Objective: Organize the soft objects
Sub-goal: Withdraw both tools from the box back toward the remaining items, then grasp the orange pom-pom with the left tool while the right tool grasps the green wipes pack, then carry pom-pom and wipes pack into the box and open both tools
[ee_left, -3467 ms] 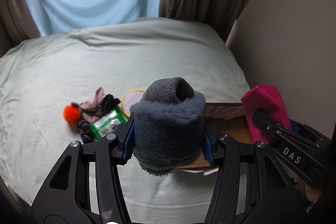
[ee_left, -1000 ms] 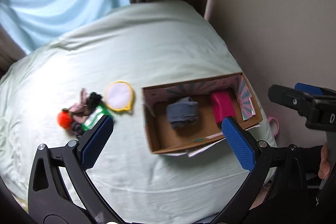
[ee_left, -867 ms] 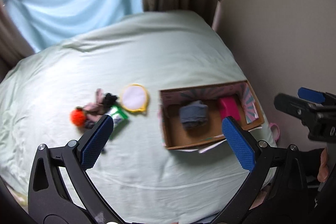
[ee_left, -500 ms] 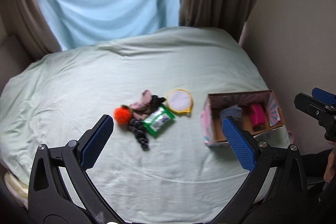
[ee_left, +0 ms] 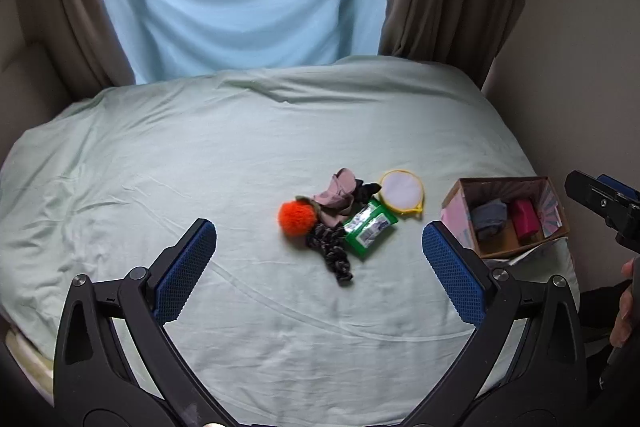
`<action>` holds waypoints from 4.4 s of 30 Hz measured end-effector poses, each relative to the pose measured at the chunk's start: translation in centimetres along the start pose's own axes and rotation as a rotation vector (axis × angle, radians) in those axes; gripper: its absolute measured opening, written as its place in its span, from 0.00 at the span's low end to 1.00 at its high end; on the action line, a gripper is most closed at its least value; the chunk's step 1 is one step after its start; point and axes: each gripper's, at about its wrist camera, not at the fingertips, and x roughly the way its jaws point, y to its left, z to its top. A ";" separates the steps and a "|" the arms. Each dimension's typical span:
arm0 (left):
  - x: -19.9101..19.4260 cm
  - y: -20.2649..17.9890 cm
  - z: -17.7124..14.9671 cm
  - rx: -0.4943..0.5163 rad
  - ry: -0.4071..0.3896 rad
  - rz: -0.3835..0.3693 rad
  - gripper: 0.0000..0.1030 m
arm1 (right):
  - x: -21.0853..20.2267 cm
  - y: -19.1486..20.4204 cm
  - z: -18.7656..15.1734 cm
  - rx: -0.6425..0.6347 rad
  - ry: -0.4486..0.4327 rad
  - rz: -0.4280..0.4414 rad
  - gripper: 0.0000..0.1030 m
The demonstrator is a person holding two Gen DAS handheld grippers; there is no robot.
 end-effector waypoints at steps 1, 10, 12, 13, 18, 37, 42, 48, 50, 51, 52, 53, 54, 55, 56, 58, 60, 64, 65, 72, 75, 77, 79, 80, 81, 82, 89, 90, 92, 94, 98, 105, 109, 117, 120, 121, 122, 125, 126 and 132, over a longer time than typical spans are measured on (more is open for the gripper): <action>0.6 0.8 0.0 -0.001 0.004 -0.006 1.00 | 0.7 0.8 -0.1 0.003 0.002 -0.005 1.00; 8.9 6.0 0.8 0.023 0.059 -0.060 0.99 | 8.4 5.3 -0.9 0.073 0.027 -0.051 1.00; 11.5 6.7 0.9 0.025 0.078 -0.073 0.99 | 10.7 5.7 -1.0 0.093 0.039 -0.063 1.00; 12.9 7.1 0.9 0.026 0.093 -0.079 0.99 | 11.8 5.8 -1.1 0.106 0.042 -0.072 1.00; 19.4 8.0 0.7 0.024 0.139 -0.113 0.99 | 17.7 5.8 -1.8 0.169 0.075 -0.102 1.00; 38.6 6.8 -3.4 0.086 0.325 -0.256 0.97 | 36.6 2.1 -7.9 0.428 0.298 -0.201 0.85; 40.6 6.6 -4.0 0.090 0.360 -0.261 0.83 | 37.9 1.6 -8.6 0.469 0.307 -0.204 0.82; 41.3 6.3 -4.7 0.095 0.383 -0.293 0.50 | 38.8 1.5 -9.1 0.489 0.312 -0.172 0.64; 41.5 6.0 -5.1 0.102 0.402 -0.288 0.44 | 38.9 1.7 -8.9 0.484 0.308 -0.154 0.60; 41.5 6.0 -5.2 0.104 0.396 -0.283 0.43 | 39.0 1.8 -8.9 0.486 0.309 -0.140 0.57; 41.4 6.0 -5.2 0.104 0.394 -0.282 0.41 | 39.2 1.9 -8.9 0.492 0.313 -0.127 0.57; 41.3 5.9 -5.2 0.100 0.396 -0.283 0.37 | 39.4 2.1 -8.8 0.497 0.312 -0.120 0.57; 41.3 6.0 -5.1 0.096 0.396 -0.283 0.36 | 39.3 2.2 -8.8 0.497 0.308 -0.115 0.54; 41.2 6.0 -5.1 0.093 0.396 -0.282 0.35 | 39.3 2.2 -8.8 0.494 0.305 -0.107 0.53; 41.2 6.0 -5.1 0.091 0.395 -0.279 0.34 | 39.2 2.1 -8.7 0.489 0.302 -0.103 0.51; 40.9 5.9 -5.0 0.093 0.390 -0.270 0.34 | 39.0 2.1 -8.8 0.484 0.301 -0.102 0.46; 40.5 5.8 -4.8 0.096 0.384 -0.258 0.34 | 38.9 2.0 -9.0 0.482 0.303 -0.103 0.41; 39.3 6.0 -4.1 0.091 0.357 -0.244 0.34 | 38.3 1.9 -9.0 0.475 0.307 -0.089 0.34; 38.9 6.1 -3.9 0.088 0.348 -0.241 0.34 | 38.0 1.8 -8.9 0.476 0.303 -0.082 0.32; 35.2 7.1 -2.2 0.073 0.295 -0.220 0.34 | 34.8 2.6 -8.1 0.462 0.260 -0.045 0.31; 32.6 7.4 -1.1 0.055 0.264 -0.215 0.34 | 32.9 3.0 -7.5 0.448 0.237 -0.025 0.31; 30.7 7.5 -0.4 0.050 0.243 -0.209 0.34 | 31.0 3.3 -7.0 0.445 0.218 -0.008 0.31; 28.7 7.5 0.2 0.047 0.223 -0.202 0.34 | 29.3 3.8 -6.1 0.433 0.198 0.008 0.31; 27.7 7.5 0.6 0.043 0.218 -0.206 0.34 | 28.3 4.1 -5.8 0.421 0.188 0.014 0.31; 26.6 7.5 0.9 0.035 0.213 -0.208 0.34 | 27.7 4.5 -5.3 0.409 0.181 0.018 0.31; 25.6 7.5 1.3 0.029 0.203 -0.205 0.34 | 26.4 4.9 -4.8 0.389 0.171 0.025 0.31; 18.2 5.9 4.0 -0.025 0.124 -0.209 0.34 | 18.5 5.9 -1.8 0.284 0.102 0.067 0.31; 17.3 5.4 4.2 -0.028 0.114 -0.210 0.34 | 17.5 5.7 -1.6 0.276 0.093 0.070 0.31; 15.4 4.5 4.8 -0.036 0.094 -0.211 0.34 | 14.8 5.2 -1.1 0.257 0.067 0.066 0.31; 13.8 3.5 5.1 -0.048 0.081 -0.214 0.34 | 13.1 4.7 -0.4 0.249 0.042 0.062 0.31; 10.8 0.3 5.6 -0.052 0.059 -0.220 0.34 | 9.7 2.4 0.6 0.251 -0.004 0.059 0.31; 6.8 -8.1 5.4 -0.046 0.034 -0.221 0.34 | 4.7 -4.2 1.9 0.234 -0.035 0.059 0.31; 6.8 -13.1 5.4 -0.072 0.053 -0.217 0.34 | 3.5 -9.3 2.4 0.196 -0.010 0.046 0.31; 9.8 -23.4 4.3 -0.096 0.108 -0.209 0.34 | 5.1 -19.8 2.3 0.132 0.103 0.037 0.31; 11.9 -26.5 3.4 -0.105 0.161 -0.206 0.34 | 6.7 -23.2 2.2 0.101 0.146 0.035 0.31; 12.6 -27.4 3.2 -0.106 0.175 -0.205 0.34 | 7.2 -24.2 2.1 0.095 0.162 0.036 0.31; 13.2 -28.4 2.9 -0.104 0.190 -0.205 0.34 | 7.7 -24.9 2.1 0.088 0.174 0.037 0.31; 15.0 -31.0 2.0 -0.079 0.232 -0.199 0.34 | 9.3 -27.0 1.8 0.067 0.214 0.038 0.31; 15.6 -31.9 1.7 -0.069 0.246 -0.199 0.34 | 9.9 -27.5 1.7 0.062 0.227 0.038 0.31; 20.6 -35.2 0.1 -0.030 0.326 -0.190 0.34 | 13.9 -30.0 0.7 0.035 0.338 0.040 0.31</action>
